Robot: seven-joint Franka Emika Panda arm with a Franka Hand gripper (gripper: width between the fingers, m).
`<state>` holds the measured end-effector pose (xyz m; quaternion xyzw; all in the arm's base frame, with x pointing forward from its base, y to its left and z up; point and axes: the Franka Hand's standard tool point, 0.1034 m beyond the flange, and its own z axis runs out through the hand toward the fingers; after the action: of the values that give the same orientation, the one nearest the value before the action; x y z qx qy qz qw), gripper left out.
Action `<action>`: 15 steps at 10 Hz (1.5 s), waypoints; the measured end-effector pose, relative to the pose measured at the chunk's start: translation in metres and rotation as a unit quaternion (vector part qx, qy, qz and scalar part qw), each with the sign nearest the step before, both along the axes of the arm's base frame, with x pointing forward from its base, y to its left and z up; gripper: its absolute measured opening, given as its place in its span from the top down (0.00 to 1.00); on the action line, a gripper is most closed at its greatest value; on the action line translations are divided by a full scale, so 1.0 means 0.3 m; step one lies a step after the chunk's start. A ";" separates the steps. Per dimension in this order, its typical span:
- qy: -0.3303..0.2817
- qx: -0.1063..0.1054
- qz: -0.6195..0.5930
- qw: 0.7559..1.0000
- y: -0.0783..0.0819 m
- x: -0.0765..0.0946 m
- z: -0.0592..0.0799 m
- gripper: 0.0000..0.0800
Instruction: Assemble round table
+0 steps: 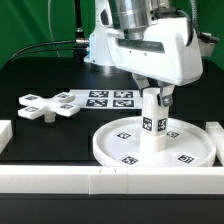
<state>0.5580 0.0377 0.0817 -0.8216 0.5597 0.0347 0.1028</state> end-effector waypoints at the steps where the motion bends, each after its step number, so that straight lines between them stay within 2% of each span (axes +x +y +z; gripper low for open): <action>1: 0.005 0.005 -0.028 1.000 0.005 0.000 0.000 0.49; 4: 0.007 0.011 -0.045 0.999 0.010 0.000 -0.001 0.49; 5: 0.003 0.010 -0.024 1.000 0.012 0.000 0.000 0.28; 6: 0.000 0.010 0.000 1.000 0.021 0.007 0.007 0.22; 11: -0.045 -0.003 0.178 0.983 0.030 0.012 0.007 0.19; 14: -0.070 -0.025 0.328 0.942 0.042 0.014 0.009 0.19; 15: -0.080 -0.031 0.380 0.921 0.044 0.016 0.010 0.19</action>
Offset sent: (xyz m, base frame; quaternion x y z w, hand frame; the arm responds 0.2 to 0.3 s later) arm 0.0000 0.0000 0.0000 0.0000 0.0000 0.0000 1.0000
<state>0.5626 0.0507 0.0848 -0.9753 0.1960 -0.0121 0.1007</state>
